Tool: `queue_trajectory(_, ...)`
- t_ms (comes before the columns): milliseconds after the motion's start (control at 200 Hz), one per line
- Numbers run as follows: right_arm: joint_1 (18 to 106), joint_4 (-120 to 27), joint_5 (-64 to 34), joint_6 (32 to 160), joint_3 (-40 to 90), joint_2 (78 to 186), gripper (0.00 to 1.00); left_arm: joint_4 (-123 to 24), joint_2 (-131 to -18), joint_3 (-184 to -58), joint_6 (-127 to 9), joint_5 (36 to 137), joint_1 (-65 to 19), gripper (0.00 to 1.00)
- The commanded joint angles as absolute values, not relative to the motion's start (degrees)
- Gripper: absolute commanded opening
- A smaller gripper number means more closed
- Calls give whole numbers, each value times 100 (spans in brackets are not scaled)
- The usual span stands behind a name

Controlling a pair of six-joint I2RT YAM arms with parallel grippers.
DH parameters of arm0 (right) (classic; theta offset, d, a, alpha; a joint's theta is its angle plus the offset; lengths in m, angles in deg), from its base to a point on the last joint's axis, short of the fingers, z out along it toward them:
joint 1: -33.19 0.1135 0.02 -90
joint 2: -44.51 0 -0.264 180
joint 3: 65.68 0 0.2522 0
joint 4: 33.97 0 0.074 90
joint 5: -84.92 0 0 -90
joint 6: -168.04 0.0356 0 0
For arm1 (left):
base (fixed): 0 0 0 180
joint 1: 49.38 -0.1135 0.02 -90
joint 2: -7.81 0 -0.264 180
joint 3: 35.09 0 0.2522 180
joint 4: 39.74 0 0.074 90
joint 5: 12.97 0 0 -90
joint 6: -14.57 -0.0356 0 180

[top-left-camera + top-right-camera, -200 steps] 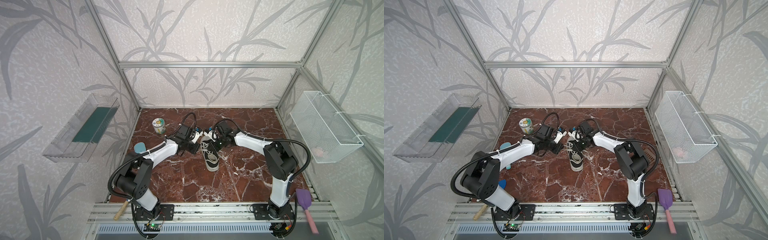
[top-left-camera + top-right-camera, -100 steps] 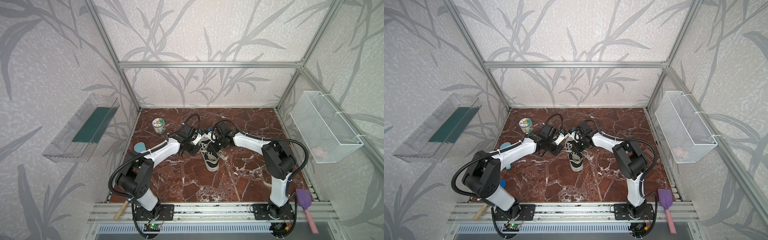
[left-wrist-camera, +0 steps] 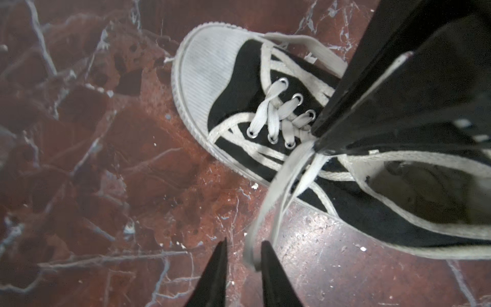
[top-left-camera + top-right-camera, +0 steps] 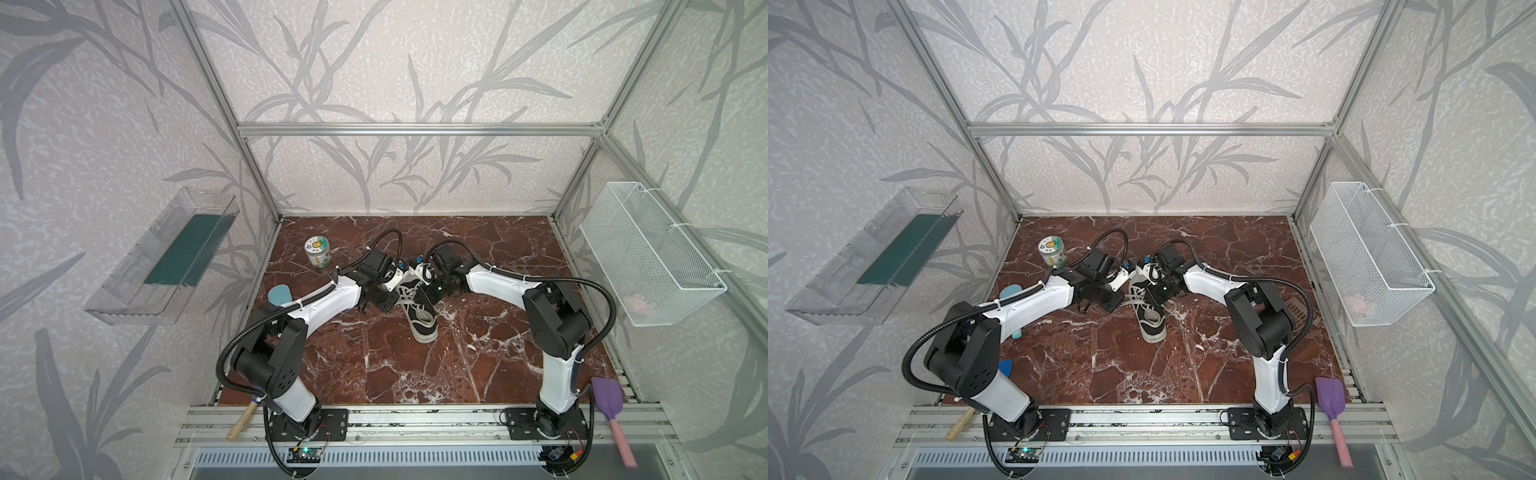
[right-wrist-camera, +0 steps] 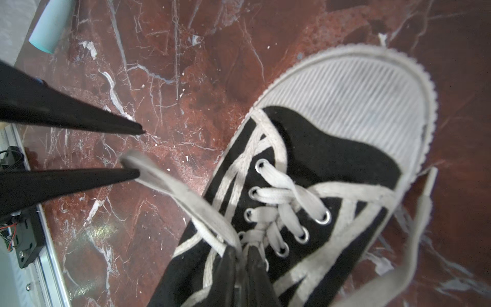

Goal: Tie the shoes

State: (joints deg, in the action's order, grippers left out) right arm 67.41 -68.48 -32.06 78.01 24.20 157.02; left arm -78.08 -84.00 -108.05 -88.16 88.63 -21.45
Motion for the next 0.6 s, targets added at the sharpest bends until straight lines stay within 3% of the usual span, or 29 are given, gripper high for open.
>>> queue_trajectory(0,6686,-6988,-3267,7840,2411,15816,12,-7174,-7943,-10374,-8399,9289,-2244,48)
queue_trajectory(310,6689,-7007,-3395,7804,2428,15816,12,-6197,-7026,-9275,-7482,9840,-2522,58)
queue_trajectory(595,6687,-7065,-3434,7740,2425,15802,13,-5098,-7645,-8875,-6738,10843,-2797,59)
